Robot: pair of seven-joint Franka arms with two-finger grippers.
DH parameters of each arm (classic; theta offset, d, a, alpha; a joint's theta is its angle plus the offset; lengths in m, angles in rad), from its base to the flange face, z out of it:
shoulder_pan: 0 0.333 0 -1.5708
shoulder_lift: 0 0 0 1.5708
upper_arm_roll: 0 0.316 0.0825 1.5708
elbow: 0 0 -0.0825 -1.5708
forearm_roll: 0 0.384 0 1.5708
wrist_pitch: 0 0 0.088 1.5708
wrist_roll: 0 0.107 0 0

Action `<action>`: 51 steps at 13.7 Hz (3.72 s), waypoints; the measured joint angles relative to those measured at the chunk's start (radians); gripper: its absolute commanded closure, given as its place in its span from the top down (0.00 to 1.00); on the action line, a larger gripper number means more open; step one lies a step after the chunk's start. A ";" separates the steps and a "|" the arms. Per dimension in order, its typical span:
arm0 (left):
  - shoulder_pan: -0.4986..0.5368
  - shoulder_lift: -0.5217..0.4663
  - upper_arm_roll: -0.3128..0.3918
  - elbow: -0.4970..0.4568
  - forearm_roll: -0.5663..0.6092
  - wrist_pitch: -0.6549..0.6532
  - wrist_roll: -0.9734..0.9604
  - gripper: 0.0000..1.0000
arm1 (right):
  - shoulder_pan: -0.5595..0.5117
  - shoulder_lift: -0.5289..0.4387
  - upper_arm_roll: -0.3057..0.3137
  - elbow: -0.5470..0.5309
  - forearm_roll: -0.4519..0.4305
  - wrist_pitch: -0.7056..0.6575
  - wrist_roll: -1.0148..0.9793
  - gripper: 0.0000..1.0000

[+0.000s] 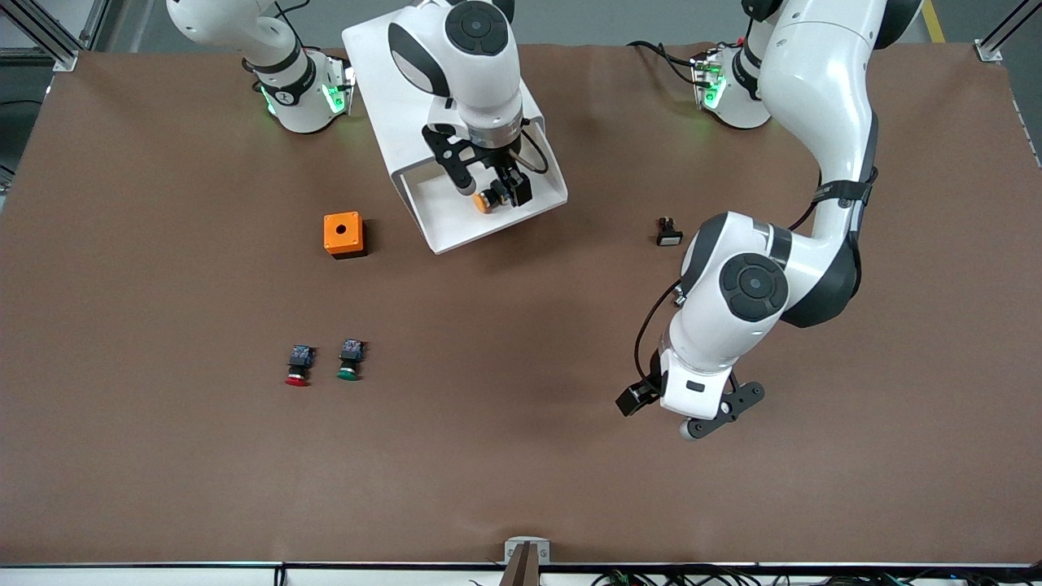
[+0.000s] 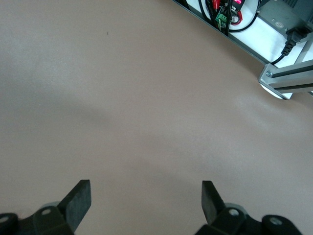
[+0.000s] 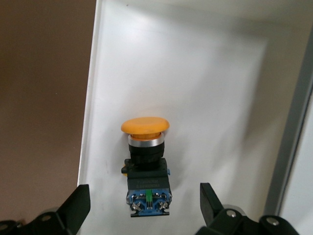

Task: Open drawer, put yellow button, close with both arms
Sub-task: 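Raise the right gripper from the drawer while the left gripper reaches the drawer, then push the drawer shut with the left gripper while the right gripper withdraws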

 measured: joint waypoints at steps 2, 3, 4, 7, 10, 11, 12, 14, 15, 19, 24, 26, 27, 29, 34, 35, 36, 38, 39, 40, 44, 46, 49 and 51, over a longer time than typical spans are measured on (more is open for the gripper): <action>0.000 0.000 0.000 0.000 0.000 0.000 0.000 0.99 | 0.000 0.000 -0.001 0.001 -0.001 0.000 0.000 1.00; 0.000 0.000 0.000 0.000 0.000 0.000 0.000 0.99 | 0.000 0.000 -0.003 0.004 -0.003 0.000 0.000 1.00; 0.000 0.000 0.000 -0.002 0.000 0.000 0.000 0.99 | 0.000 0.000 -0.006 0.009 -0.009 0.000 -0.004 1.00; -0.004 0.000 -0.002 -0.008 0.000 0.000 0.000 0.99 | -0.010 0.000 -0.019 0.043 -0.017 -0.048 -0.046 1.00; -0.006 -0.001 -0.018 -0.009 0.000 0.000 0.000 0.99 | -0.061 0.000 -0.027 0.113 -0.018 -0.176 -0.157 1.00; -0.006 -0.002 -0.034 -0.010 0.000 0.000 0.000 0.99 | -0.084 -0.001 -0.028 0.133 -0.018 -0.222 -0.204 1.00; -0.007 -0.004 -0.049 -0.010 0.000 0.000 0.000 0.99 | -0.109 -0.003 -0.029 0.147 -0.018 -0.261 -0.253 1.00; -0.020 -0.017 -0.069 -0.011 0.000 -0.005 0.000 0.99 | -0.163 -0.014 -0.031 0.165 -0.018 -0.324 -0.358 1.00; -0.035 -0.025 -0.073 -0.013 0.000 -0.022 0.000 0.99 | -0.192 -0.022 -0.032 0.171 -0.018 -0.349 -0.410 1.00; -0.129 -0.039 -0.073 -0.028 0.008 -0.133 -0.096 0.99 | -0.319 -0.077 -0.034 0.182 -0.018 -0.451 -0.630 1.00; -0.259 -0.039 -0.074 -0.031 0.026 -0.184 -0.215 0.99 | -0.500 -0.140 -0.037 0.184 -0.019 -0.544 -0.928 1.00; -0.301 -0.040 -0.075 -0.031 0.026 -0.191 -0.256 0.99 | -0.573 -0.155 -0.038 0.184 -0.019 -0.572 -1.047 1.00; -0.320 -0.039 -0.075 -0.031 0.026 -0.193 -0.270 0.99 | -0.608 -0.159 -0.038 0.187 -0.021 -0.589 -1.108 1.00; -0.352 -0.040 -0.076 -0.031 0.026 -0.195 -0.294 0.99 | -0.669 -0.163 -0.038 0.205 -0.034 -0.623 -1.208 1.00; -0.431 -0.040 -0.083 -0.031 0.026 -0.224 -0.353 0.99 | -0.789 -0.164 -0.038 0.234 -0.050 -0.648 -1.433 1.00; -0.444 -0.040 -0.087 -0.031 0.024 -0.232 -0.357 0.99 | -0.811 -0.164 -0.037 0.235 -0.050 -0.647 -1.483 1.00; -0.452 -0.040 -0.098 -0.031 0.013 -0.238 -0.360 0.99 | -0.832 -0.164 -0.038 0.238 -0.050 -0.645 -1.546 1.00; -0.459 -0.040 -0.109 -0.033 -0.047 -0.259 -0.361 0.99 | -0.862 -0.164 -0.038 0.253 -0.050 -0.644 -1.667 1.00; -0.459 -0.040 -0.110 -0.035 -0.088 -0.267 -0.361 0.99 | -0.871 -0.164 -0.037 0.259 -0.050 -0.644 -1.706 1.00; -0.457 -0.040 -0.110 -0.039 -0.140 -0.270 -0.361 0.99 | -0.877 -0.164 -0.037 0.262 -0.050 -0.639 -1.742 1.00; -0.449 -0.039 -0.108 -0.075 -0.339 -0.279 -0.359 0.99 | -0.881 -0.163 -0.036 0.262 -0.050 -0.607 -1.803 1.00; -0.445 -0.039 -0.108 -0.096 -0.402 -0.280 -0.358 0.99 | -0.881 -0.163 -0.036 0.262 -0.050 -0.590 -1.808 1.00; -0.439 -0.039 -0.107 -0.113 -0.433 -0.280 -0.356 0.99 | -0.888 -0.162 -0.036 0.263 -0.051 -0.564 -1.853 1.00; -0.438 -0.040 -0.107 -0.113 -0.437 -0.280 -0.356 0.99 | -0.900 -0.161 -0.036 0.262 -0.054 -0.555 -1.890 1.00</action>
